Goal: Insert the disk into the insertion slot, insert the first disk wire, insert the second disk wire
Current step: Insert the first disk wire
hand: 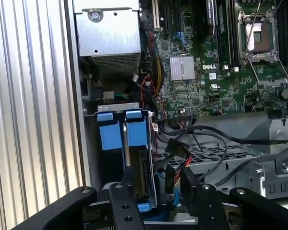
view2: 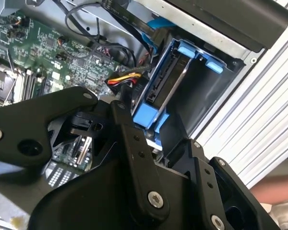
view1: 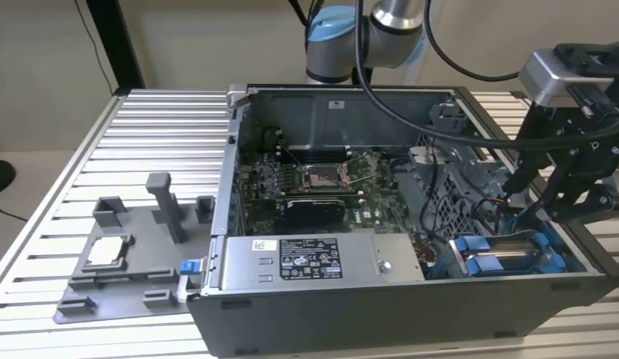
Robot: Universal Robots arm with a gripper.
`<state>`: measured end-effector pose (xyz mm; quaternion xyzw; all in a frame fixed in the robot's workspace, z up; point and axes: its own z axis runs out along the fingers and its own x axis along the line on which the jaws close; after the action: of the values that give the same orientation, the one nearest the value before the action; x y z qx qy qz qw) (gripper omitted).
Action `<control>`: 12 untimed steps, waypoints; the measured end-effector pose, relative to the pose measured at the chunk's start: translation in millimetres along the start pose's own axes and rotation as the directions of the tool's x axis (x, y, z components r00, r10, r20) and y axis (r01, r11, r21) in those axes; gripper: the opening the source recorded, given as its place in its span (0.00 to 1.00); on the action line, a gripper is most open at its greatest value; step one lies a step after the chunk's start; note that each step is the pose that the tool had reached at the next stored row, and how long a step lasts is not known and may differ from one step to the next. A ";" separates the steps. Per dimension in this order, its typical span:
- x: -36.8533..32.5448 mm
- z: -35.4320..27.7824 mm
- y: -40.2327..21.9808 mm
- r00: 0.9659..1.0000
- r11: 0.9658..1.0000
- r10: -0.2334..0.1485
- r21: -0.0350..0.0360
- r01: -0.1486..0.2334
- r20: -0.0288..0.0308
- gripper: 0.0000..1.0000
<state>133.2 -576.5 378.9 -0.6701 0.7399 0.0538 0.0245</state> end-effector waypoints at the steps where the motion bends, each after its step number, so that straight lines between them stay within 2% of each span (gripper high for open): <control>1: -0.6 0.8 -0.4 1.000 1.000 0.000 0.000 0.000 0.003 1.00; 6: -2.9 5.6 -7.4 1.000 1.000 0.001 -0.001 -0.001 0.012 1.00; 8: -3.6 7.5 -8.4 1.000 1.000 0.002 -0.001 -0.002 0.015 1.00; 12: -3.8 9.8 -8.3 1.000 1.000 0.005 -0.001 -0.005 0.016 1.00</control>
<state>141.5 -572.4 369.1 -0.6679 0.7412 0.0596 0.0301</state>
